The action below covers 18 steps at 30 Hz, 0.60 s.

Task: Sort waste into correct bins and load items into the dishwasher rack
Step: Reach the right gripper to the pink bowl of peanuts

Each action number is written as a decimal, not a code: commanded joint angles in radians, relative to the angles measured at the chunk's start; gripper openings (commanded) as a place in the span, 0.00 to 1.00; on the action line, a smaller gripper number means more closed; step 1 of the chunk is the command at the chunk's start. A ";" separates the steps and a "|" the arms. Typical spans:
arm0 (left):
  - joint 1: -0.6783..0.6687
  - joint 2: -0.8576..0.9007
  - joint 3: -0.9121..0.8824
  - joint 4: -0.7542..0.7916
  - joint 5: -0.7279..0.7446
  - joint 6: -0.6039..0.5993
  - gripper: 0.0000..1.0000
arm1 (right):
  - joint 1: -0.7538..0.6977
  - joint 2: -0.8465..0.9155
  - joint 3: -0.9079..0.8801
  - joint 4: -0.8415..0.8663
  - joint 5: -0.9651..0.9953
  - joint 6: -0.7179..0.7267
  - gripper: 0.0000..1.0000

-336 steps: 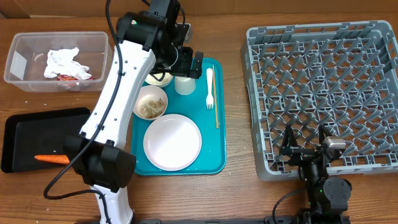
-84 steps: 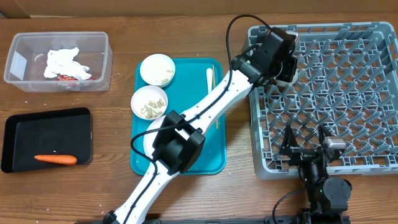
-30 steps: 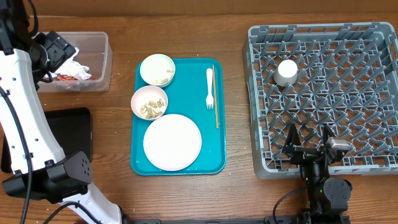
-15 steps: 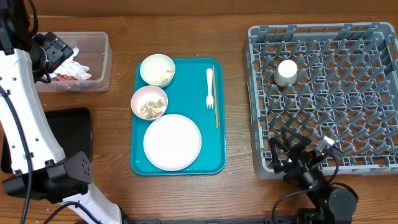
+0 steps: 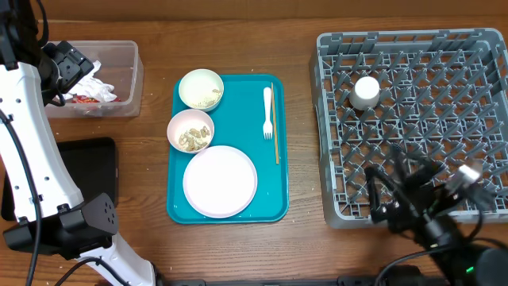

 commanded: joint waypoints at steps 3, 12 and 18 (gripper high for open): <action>0.004 -0.008 0.000 -0.003 -0.014 -0.002 1.00 | 0.032 0.462 0.441 -0.222 0.030 -0.275 1.00; 0.004 -0.008 0.000 -0.003 -0.014 -0.002 1.00 | 0.582 1.191 0.905 -0.509 0.532 -0.349 1.00; 0.003 -0.008 0.000 -0.003 -0.014 -0.002 1.00 | 0.713 1.477 0.950 -0.494 0.582 -0.273 1.00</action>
